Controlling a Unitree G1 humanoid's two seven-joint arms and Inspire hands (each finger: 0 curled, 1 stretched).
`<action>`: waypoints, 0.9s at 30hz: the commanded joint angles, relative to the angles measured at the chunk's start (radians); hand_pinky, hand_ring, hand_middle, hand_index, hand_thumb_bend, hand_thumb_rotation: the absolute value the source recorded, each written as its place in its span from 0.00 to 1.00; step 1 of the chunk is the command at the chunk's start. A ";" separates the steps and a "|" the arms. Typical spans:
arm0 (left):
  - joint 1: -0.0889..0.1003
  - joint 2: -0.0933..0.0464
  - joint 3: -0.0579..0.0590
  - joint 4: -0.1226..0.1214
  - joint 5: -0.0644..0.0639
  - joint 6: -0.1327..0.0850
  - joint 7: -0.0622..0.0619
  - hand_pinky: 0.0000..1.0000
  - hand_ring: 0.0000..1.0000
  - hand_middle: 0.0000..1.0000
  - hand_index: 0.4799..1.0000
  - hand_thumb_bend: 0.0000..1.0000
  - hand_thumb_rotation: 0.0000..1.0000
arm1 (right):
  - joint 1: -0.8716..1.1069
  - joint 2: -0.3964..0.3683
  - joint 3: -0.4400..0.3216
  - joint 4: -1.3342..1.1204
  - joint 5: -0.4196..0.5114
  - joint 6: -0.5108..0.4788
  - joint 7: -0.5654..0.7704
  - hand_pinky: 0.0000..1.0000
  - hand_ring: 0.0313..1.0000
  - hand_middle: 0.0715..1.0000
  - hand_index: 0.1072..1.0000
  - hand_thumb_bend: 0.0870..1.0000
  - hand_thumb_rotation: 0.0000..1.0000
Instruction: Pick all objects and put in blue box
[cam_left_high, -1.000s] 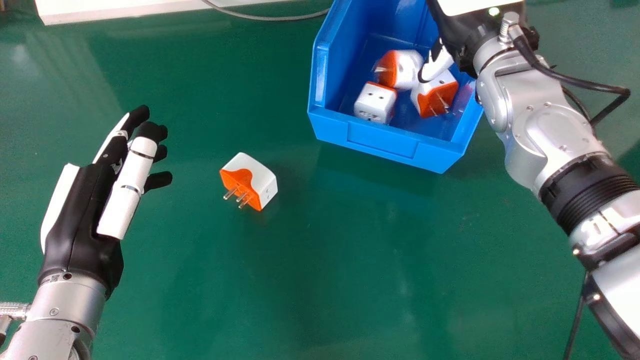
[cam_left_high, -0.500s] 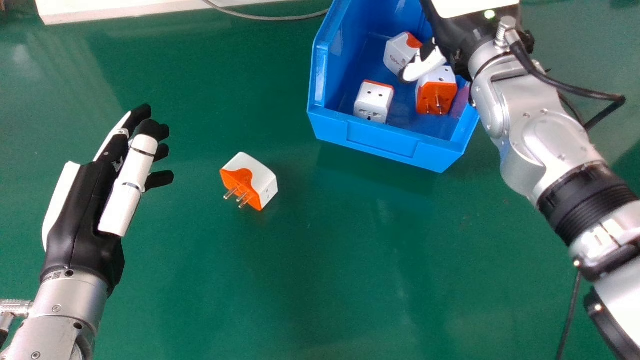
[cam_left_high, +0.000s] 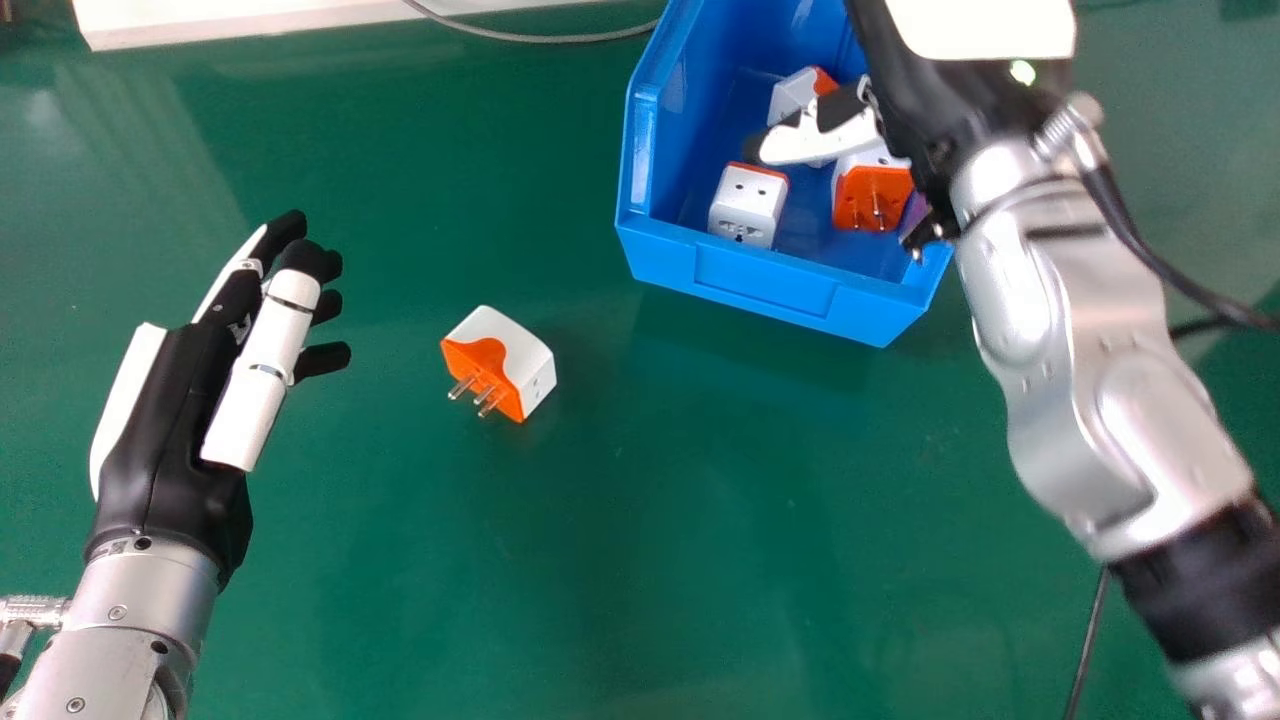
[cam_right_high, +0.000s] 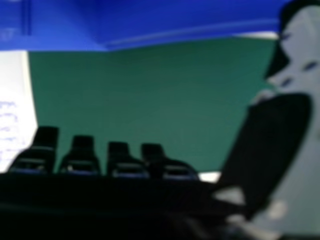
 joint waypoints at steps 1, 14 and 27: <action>0.002 0.011 0.005 -0.024 0.000 -0.009 -0.001 0.80 0.88 0.89 0.87 0.46 0.89 | 0.078 0.011 -0.015 -0.119 -0.024 -0.002 -0.017 0.92 0.97 1.00 0.95 0.67 0.27; 0.029 0.001 0.016 -0.049 -0.014 -0.010 0.002 0.80 0.88 0.89 0.87 0.45 0.89 | 0.531 0.038 0.006 -0.420 -0.093 -0.173 -0.173 0.99 1.00 1.00 0.97 0.60 0.33; 0.036 -0.001 0.007 -0.069 -0.005 -0.002 0.006 0.80 0.88 0.89 0.86 0.45 0.89 | 0.746 0.040 0.050 -0.460 -0.132 -0.365 -0.211 1.00 1.00 1.00 0.99 0.54 0.33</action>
